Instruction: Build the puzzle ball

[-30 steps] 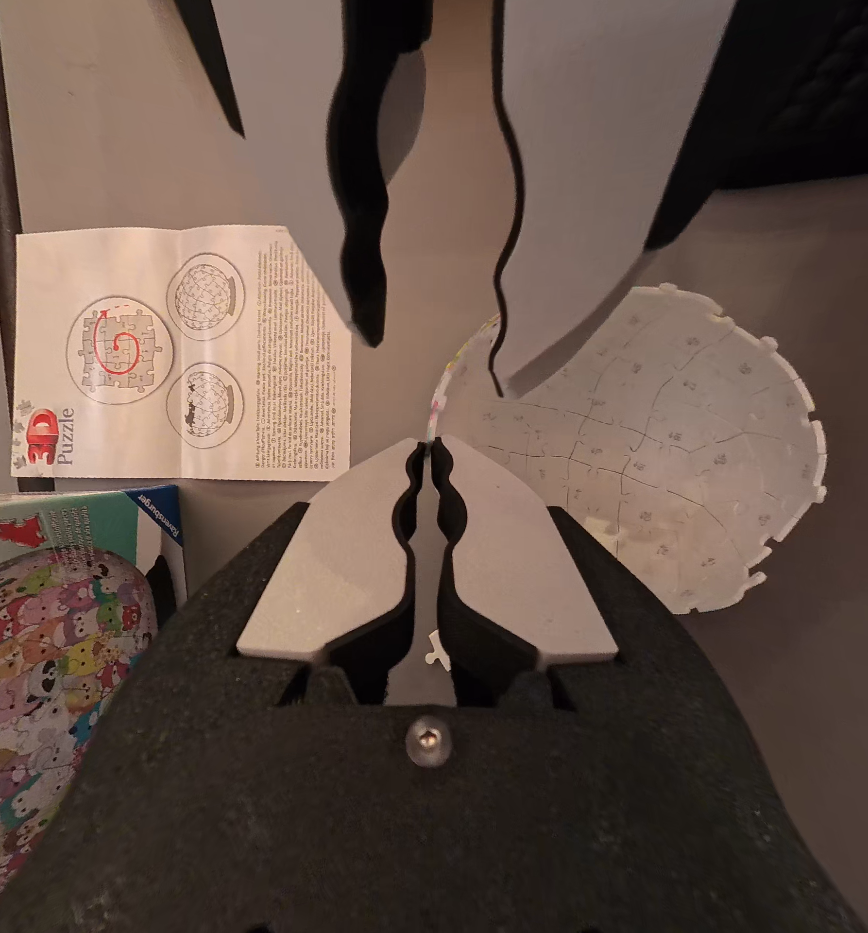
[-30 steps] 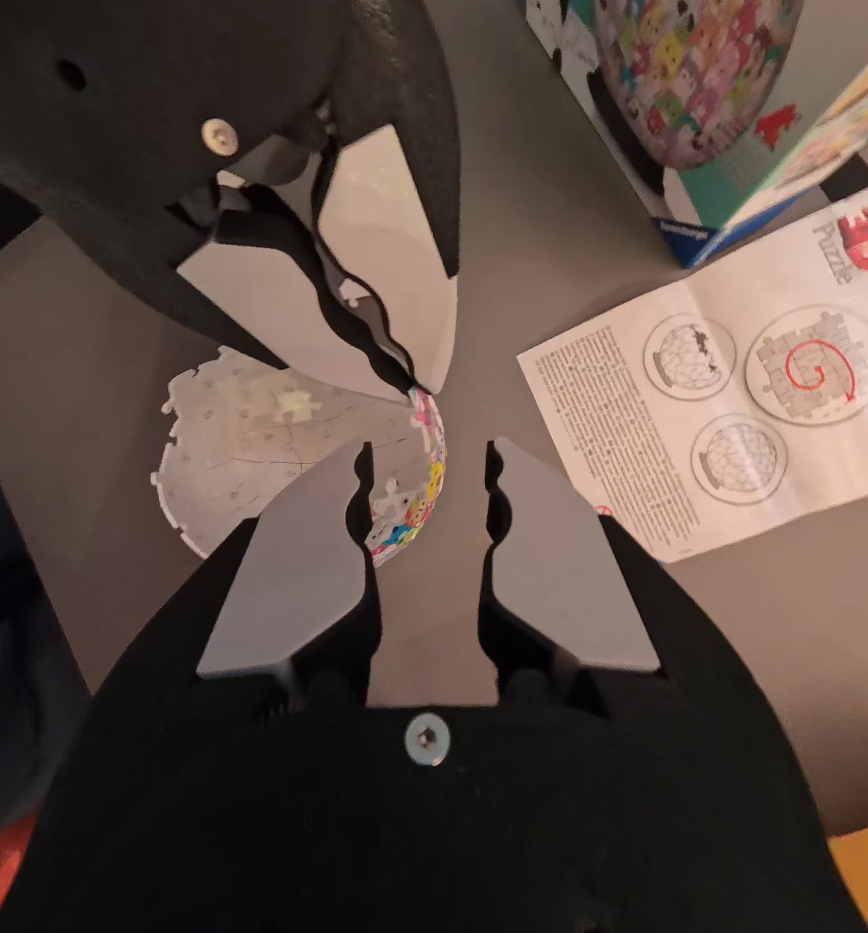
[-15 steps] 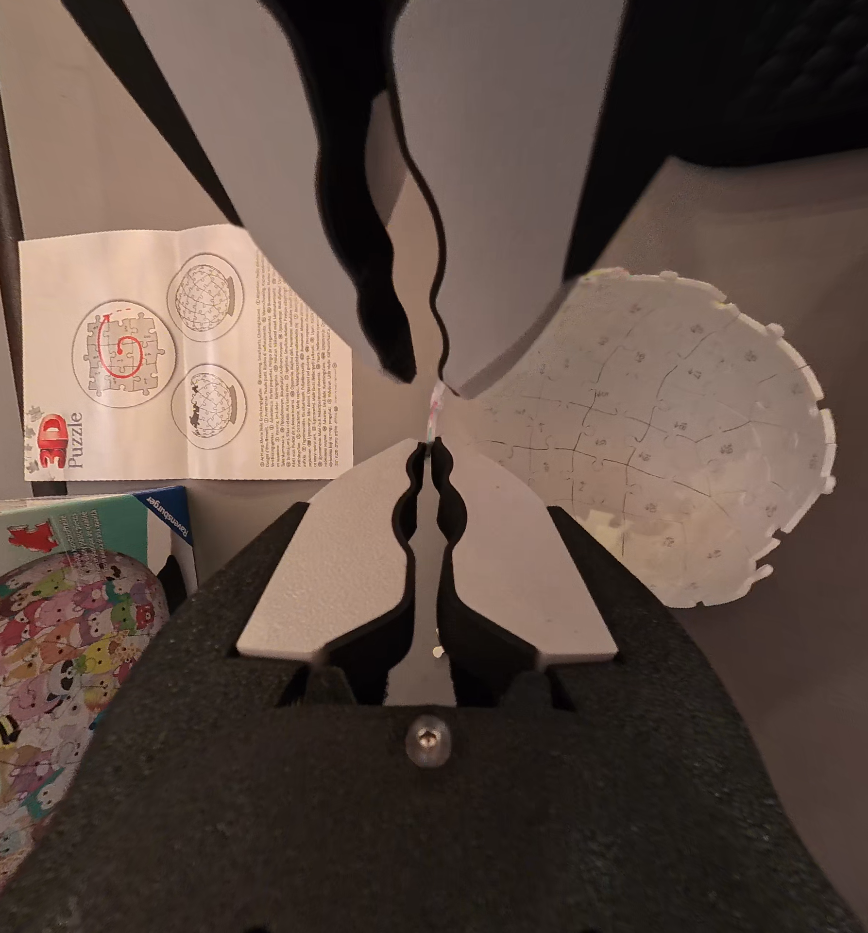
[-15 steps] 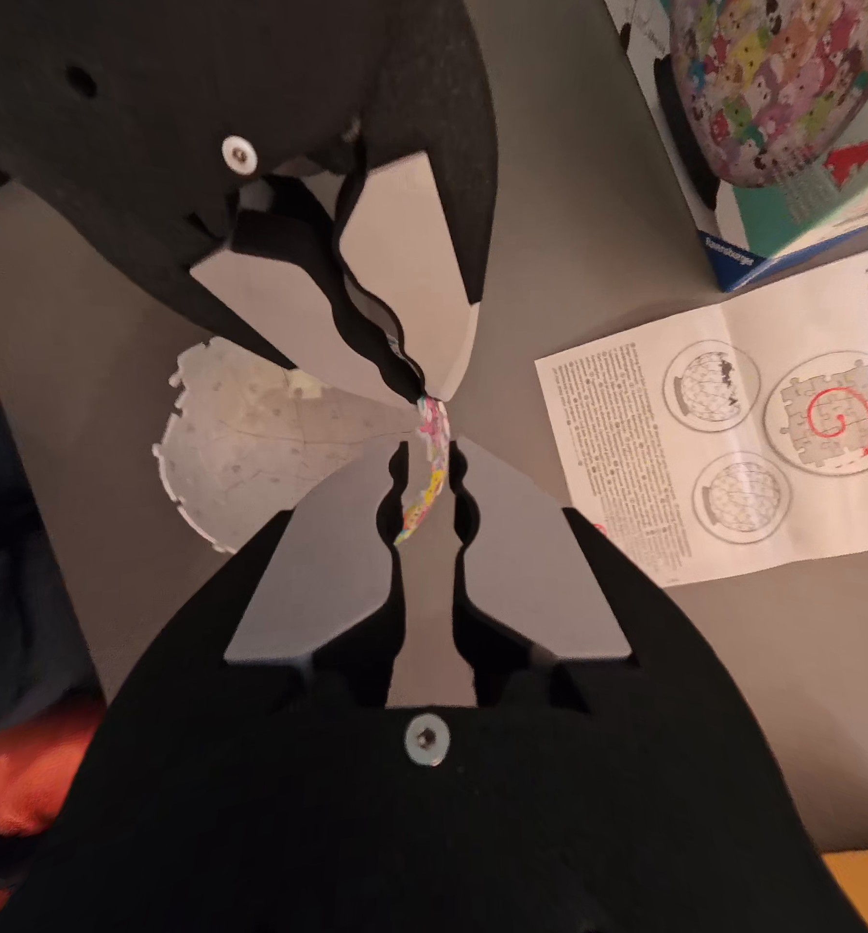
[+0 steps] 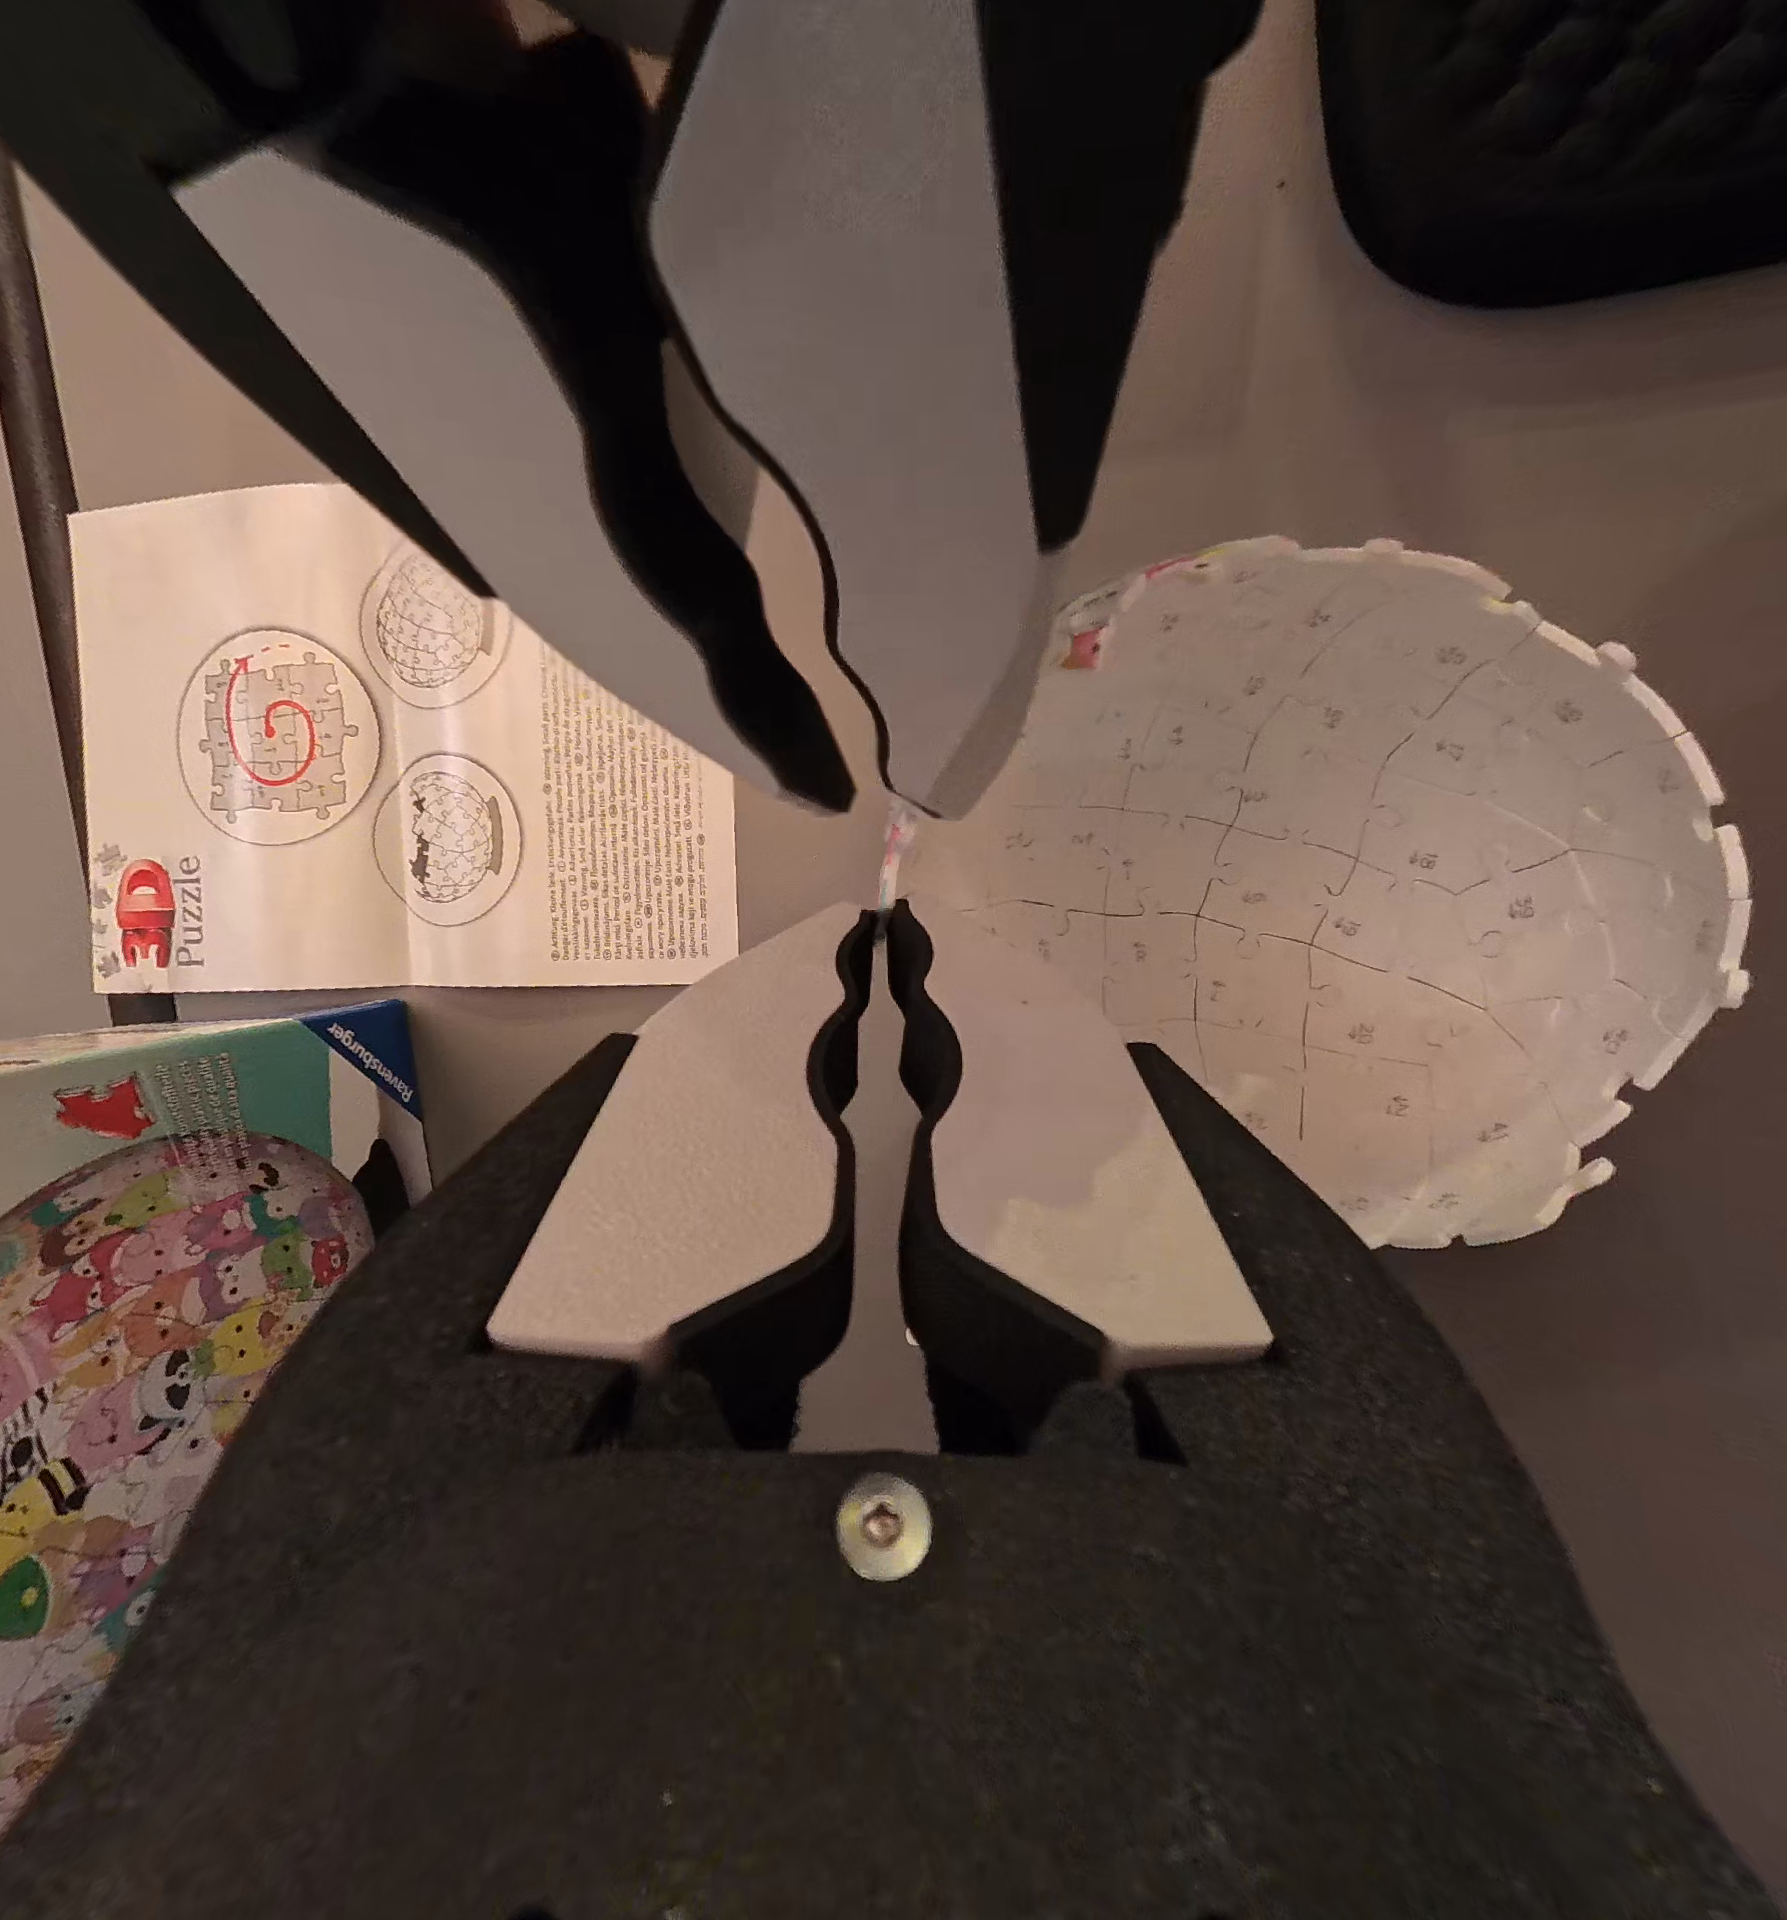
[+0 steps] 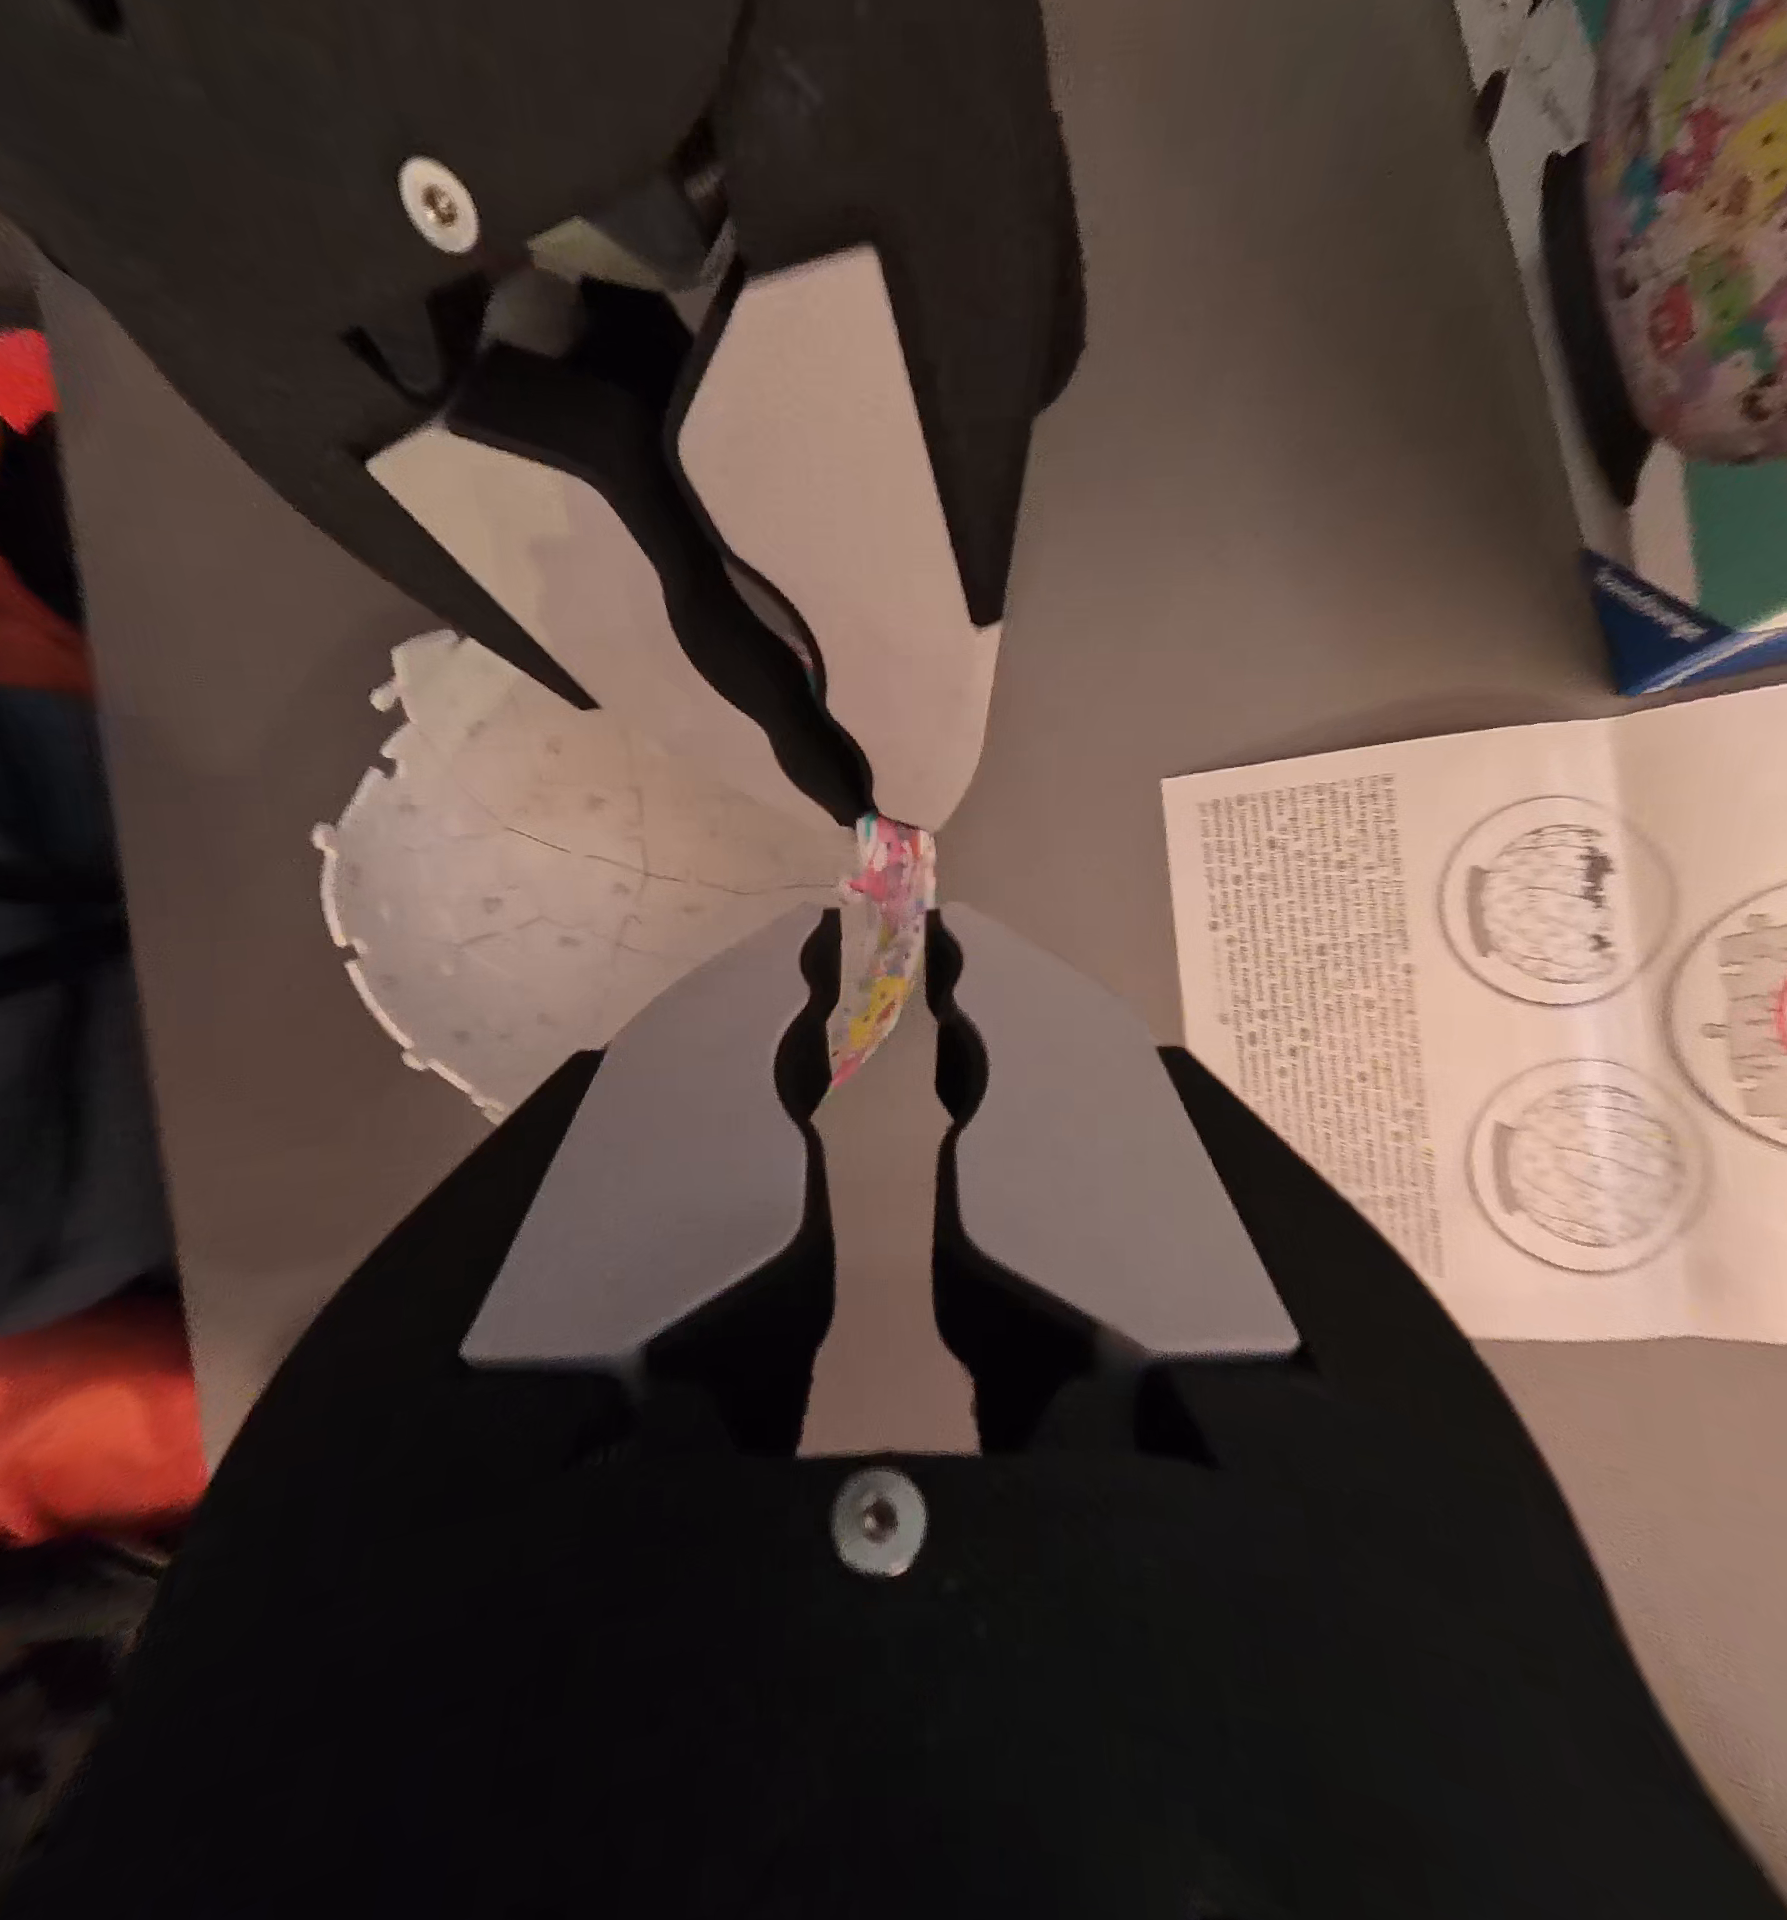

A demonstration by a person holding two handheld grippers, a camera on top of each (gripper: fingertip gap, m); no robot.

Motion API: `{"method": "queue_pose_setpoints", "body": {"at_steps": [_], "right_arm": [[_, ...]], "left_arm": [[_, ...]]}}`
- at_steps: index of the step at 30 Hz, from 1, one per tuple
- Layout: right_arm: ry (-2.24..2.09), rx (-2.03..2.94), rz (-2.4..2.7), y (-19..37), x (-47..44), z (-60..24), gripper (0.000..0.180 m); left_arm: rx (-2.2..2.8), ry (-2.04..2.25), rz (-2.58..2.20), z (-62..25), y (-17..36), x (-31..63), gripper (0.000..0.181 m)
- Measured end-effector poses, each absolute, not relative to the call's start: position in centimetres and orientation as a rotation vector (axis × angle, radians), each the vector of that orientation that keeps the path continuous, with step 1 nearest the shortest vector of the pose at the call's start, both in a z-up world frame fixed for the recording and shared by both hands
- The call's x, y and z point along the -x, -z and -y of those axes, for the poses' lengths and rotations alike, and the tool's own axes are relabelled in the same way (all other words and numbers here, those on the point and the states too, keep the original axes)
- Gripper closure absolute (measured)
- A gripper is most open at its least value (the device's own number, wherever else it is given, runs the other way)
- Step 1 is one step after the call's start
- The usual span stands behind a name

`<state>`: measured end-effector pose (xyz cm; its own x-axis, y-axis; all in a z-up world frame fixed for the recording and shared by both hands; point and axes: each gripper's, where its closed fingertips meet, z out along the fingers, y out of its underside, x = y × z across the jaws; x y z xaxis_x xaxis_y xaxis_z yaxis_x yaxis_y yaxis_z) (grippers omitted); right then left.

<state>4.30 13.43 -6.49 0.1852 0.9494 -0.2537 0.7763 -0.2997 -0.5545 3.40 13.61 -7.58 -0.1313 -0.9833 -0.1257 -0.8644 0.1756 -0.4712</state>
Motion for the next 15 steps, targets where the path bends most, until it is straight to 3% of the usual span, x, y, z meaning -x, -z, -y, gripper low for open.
{"method": "queue_pose_setpoints", "body": {"at_steps": [7, 15], "right_arm": [[-0.864, 2.301, 1.575, 6.85, -4.37, -13.09, 0.151], [-0.663, 2.389, 1.588, 7.46, -4.22, -13.69, 0.155]], "left_arm": [[1.723, 0.349, -2.068, -13.62, 7.59, -3.35, 0.178], [1.753, 0.342, -2.063, -13.70, 7.82, -3.08, 0.178]]}}
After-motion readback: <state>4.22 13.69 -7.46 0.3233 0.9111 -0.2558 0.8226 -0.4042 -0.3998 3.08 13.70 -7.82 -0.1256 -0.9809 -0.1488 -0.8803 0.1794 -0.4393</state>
